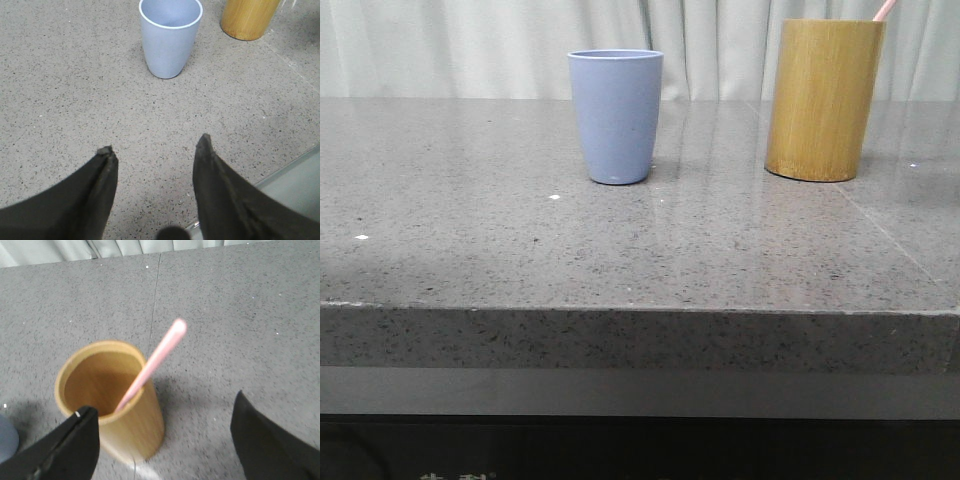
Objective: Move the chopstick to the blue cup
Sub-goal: 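Move the right gripper over the pink chopstick in the bamboo holder, then grasp the pink chopstick with the right gripper and lift it out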
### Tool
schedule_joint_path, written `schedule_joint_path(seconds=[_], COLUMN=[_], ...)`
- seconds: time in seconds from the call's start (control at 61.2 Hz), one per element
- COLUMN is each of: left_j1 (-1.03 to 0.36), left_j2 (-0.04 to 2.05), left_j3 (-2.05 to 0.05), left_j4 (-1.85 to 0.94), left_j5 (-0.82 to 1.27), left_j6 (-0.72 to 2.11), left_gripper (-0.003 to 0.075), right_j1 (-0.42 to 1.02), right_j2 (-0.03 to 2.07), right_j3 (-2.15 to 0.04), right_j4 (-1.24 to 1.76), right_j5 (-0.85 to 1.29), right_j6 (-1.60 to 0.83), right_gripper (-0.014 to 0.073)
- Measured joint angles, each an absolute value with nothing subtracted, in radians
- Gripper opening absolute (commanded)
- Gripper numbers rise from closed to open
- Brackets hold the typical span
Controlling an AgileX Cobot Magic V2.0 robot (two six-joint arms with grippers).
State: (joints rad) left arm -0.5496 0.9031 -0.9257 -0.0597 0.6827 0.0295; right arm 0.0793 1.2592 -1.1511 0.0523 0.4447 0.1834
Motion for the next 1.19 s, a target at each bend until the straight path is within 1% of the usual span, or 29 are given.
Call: schedule_joint_path(seconds=[0.294, 0.343, 0.425, 0.555, 0.621, 0.915, 1.111, 1.192], left_j1=[-0.550, -0.550, -0.550, -0.550, -0.550, -0.550, -0.550, -0.550], left_j2=[0.903, 0.903, 0.903, 0.903, 0.903, 0.903, 0.903, 0.903], left_j3=[-0.926, -0.926, -0.926, -0.926, -0.926, -0.926, -0.926, -0.926], left_j4=[-0.060, -0.060, -0.060, -0.060, -0.060, -0.060, -0.060, -0.060], left_j5=[0.683, 0.683, 0.683, 0.683, 0.683, 0.681, 0.681, 0.681], left_j6=[0.027, 0.027, 0.027, 0.027, 0.027, 0.027, 0.027, 0.027], left_gripper=[0.0356, 0.0356, 0.0356, 0.0356, 0.0356, 0.0356, 0.0356, 0.0356], right_j1=[0.043, 0.043, 0.043, 0.043, 0.043, 0.043, 0.045, 0.055], right_j2=[1.474, 1.496, 1.520, 1.528, 1.528, 1.528, 1.528, 1.530], right_j3=[-1.375, -1.392, -1.414, -1.425, -1.427, -1.427, -1.431, -1.451], right_j4=[0.159, 0.164, 0.167, 0.167, 0.167, 0.178, 0.199, 0.199], right_j5=[0.562, 0.578, 0.602, 0.614, 0.614, 0.550, 0.527, 0.536], right_j6=[0.183, 0.183, 0.181, 0.181, 0.181, 0.180, 0.166, 0.134], right_gripper=[0.0559, 0.0542, 0.0468, 0.0289, 0.0232, 0.0115, -0.0031, -0.0041])
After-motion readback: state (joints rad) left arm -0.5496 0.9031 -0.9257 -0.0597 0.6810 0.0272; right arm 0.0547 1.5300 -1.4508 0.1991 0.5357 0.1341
